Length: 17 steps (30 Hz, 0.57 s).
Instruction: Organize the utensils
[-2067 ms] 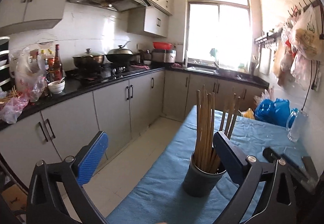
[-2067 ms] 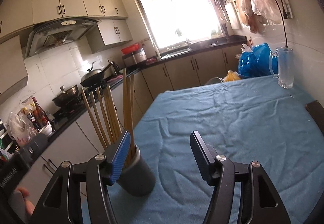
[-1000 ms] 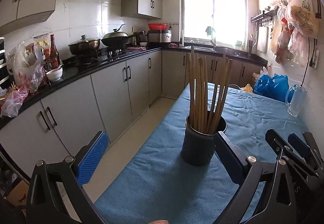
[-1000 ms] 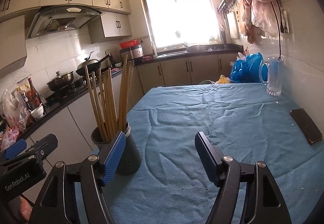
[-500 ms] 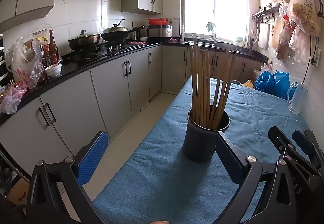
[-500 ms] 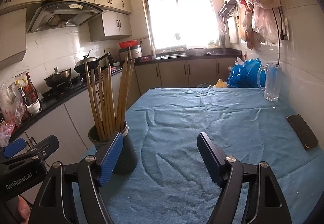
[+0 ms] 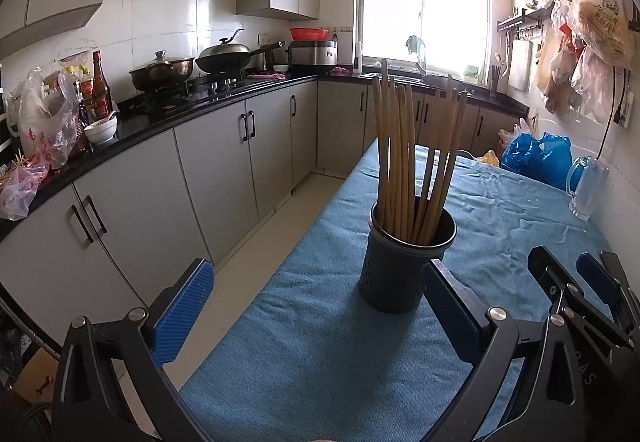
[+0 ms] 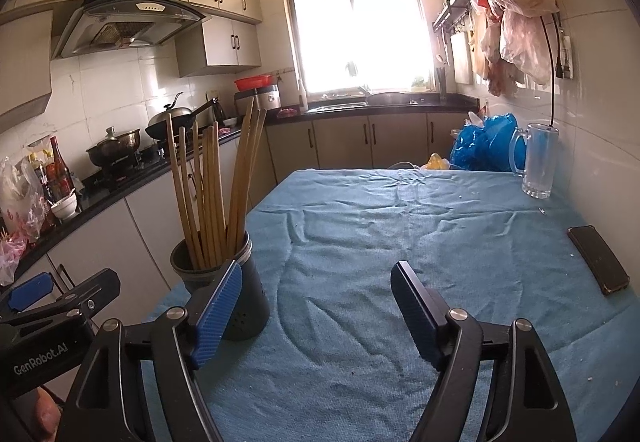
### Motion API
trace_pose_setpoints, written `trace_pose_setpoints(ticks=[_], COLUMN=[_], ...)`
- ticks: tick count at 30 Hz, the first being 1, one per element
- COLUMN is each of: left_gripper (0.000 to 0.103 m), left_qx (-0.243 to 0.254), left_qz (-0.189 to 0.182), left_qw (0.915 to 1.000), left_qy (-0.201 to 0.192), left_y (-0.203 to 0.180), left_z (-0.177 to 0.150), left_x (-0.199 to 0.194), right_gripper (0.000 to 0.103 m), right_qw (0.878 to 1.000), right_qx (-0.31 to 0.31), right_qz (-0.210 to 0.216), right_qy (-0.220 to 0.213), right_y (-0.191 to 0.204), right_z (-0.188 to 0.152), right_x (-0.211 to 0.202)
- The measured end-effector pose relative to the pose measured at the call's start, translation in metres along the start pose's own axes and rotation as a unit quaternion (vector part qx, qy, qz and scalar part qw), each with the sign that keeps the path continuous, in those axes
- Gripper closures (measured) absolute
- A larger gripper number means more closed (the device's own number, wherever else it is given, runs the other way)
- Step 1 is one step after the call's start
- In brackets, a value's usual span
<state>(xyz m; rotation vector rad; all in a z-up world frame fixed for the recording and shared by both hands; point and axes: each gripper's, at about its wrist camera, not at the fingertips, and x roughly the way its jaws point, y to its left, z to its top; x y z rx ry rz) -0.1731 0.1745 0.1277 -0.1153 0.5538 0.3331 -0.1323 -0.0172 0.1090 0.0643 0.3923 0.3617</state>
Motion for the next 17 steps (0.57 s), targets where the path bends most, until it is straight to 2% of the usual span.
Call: trace_pose_setpoints(ticks=[13,17], left_gripper=[0.0,0.0], left_qx=[-0.012,-0.013], left_qz=[-0.005,-0.005], left_qw=[0.9998,0.9998], left_qy=[0.014,0.013], left_y=[0.0061,0.0058], left_z=[-0.001,0.0008], left_x=[0.0054,0.0039], right_gripper=[0.021,0.018], right_qw=[1.0,1.0], right_qx=[-0.008,-0.007], right_qz=[0.002,0.004], right_qy=[0.006,0.009], right_y=[0.0039,0.0049], right_z=[-0.0029,-0.003], right_x=[0.0033,0.0034])
